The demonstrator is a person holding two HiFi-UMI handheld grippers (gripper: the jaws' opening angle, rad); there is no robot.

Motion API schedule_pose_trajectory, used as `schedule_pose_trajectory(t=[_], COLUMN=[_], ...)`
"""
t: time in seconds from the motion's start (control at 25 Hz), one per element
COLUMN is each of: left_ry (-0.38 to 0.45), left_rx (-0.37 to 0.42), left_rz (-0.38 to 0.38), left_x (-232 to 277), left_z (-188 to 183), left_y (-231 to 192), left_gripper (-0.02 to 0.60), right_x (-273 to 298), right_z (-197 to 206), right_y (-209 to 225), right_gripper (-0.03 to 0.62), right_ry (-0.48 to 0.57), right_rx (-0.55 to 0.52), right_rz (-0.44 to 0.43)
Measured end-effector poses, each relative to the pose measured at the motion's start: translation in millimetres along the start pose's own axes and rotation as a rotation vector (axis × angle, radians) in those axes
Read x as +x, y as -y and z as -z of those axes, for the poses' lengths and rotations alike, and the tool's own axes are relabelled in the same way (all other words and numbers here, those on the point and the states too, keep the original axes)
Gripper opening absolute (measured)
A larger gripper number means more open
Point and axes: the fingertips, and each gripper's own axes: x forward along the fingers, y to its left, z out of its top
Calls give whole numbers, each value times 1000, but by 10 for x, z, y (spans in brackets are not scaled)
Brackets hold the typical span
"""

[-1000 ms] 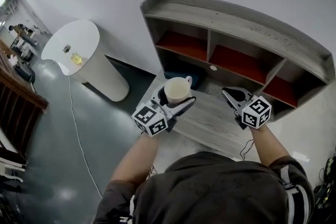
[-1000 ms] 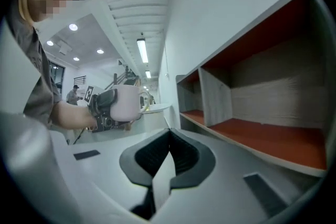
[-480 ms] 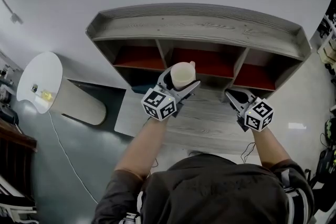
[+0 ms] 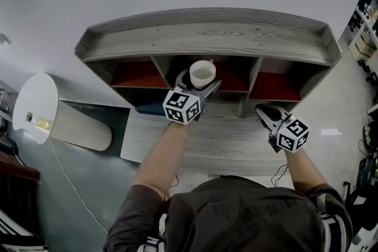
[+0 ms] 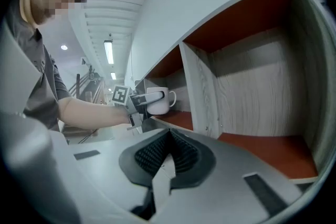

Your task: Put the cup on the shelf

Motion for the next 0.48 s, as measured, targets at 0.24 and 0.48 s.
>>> schedule_pose_trajectory(t=[0.24,0.48], left_ry=[-27,-56], left_rx=[29,48], left_rz=[-23,-31], left_x=[253,411], left_z=[40,99], left_y=[-58,-80], left_gripper=[434,434], right_x=[-33,-3], right_z=[32,40], right_y=[143,212], right_gripper=[-8,-8], right_ry=[1,-1], right_rx=[18,28], right_rz=[12,9])
